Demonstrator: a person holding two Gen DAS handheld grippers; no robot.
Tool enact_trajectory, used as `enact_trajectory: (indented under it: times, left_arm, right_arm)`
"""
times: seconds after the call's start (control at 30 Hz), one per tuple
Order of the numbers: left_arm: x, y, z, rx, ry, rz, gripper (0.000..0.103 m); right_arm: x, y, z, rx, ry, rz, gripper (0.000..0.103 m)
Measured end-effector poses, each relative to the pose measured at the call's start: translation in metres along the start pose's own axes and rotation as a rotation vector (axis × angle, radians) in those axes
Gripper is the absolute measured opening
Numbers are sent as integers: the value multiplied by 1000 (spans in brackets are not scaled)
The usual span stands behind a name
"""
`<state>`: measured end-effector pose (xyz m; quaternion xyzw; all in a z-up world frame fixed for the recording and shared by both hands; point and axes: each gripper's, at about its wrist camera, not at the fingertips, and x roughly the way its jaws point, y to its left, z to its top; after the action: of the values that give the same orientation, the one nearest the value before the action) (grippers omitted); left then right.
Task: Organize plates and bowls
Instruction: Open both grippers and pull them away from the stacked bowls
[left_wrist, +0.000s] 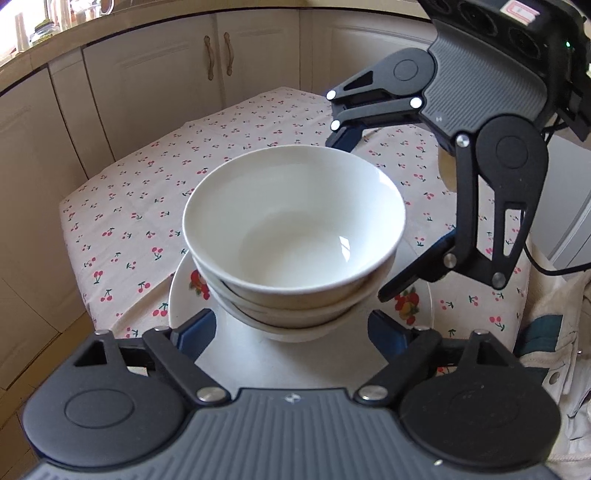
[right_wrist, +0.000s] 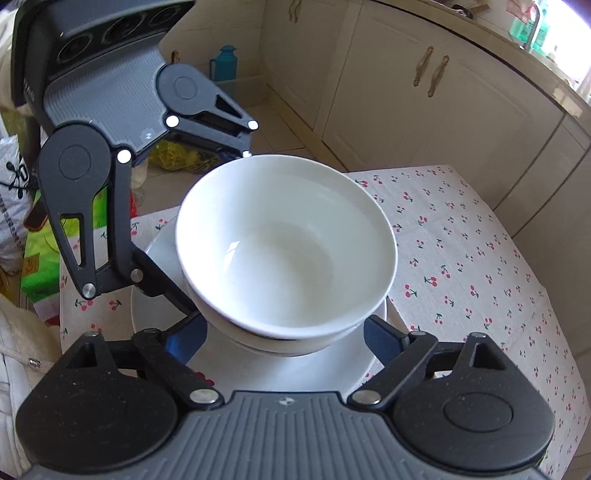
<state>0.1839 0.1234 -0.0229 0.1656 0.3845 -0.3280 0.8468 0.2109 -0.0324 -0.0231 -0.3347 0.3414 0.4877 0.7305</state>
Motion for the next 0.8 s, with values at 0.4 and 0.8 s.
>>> enact_trajectory:
  times: [0.4, 0.8]
  left_arm:
    - [-58, -40, -14, -92, -230, 222, 102]
    - [-72, -97, -11, -325, -328, 435, 102]
  right_arm:
    - [-44, 22, -21, 148, -29, -181, 103]
    - [-78, 34, -60, 675, -126, -406, 103]
